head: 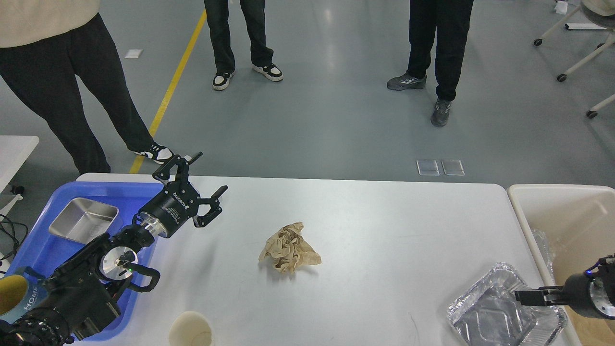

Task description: Tidy desktop

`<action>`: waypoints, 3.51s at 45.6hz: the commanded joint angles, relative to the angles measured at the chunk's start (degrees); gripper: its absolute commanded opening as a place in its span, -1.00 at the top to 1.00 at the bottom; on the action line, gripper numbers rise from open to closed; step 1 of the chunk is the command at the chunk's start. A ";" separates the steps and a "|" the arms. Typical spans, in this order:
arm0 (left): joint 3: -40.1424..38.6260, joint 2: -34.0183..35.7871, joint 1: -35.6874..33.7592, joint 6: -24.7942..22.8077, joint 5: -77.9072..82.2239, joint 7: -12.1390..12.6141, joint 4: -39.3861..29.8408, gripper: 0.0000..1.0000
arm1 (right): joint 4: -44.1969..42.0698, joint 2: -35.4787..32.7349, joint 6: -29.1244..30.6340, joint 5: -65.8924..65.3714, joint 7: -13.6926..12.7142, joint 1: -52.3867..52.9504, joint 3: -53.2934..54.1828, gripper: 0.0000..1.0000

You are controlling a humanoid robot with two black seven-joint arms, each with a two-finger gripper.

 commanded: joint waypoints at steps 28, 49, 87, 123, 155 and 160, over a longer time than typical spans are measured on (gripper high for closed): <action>-0.13 1.32 0.68 0.08 -0.09 -0.61 0.00 -0.93 | -6.07 3.46 -2.89 -4.16 3.83 1.10 -2.35 0.51; -0.57 1.49 0.51 0.08 -0.09 -0.61 -0.09 -0.93 | -4.05 2.67 5.28 1.90 3.74 6.11 -1.64 1.00; -0.92 2.02 -0.81 0.08 -0.09 -0.61 -0.36 -0.93 | 17.30 -10.43 27.42 11.14 -9.35 29.74 -1.73 1.00; -1.62 12.39 -4.15 -0.63 -0.09 3.25 -0.44 -0.93 | -4.21 23.40 32.25 7.71 -30.89 43.99 -1.56 1.00; -1.36 16.43 -6.09 -0.36 0.00 5.80 -0.53 -0.93 | -8.35 25.52 29.99 37.33 -32.30 39.43 -1.38 1.00; -1.53 18.89 -6.44 -1.15 -0.09 7.56 -2.46 -0.93 | -8.09 25.17 29.46 37.77 -31.95 37.93 -0.94 1.00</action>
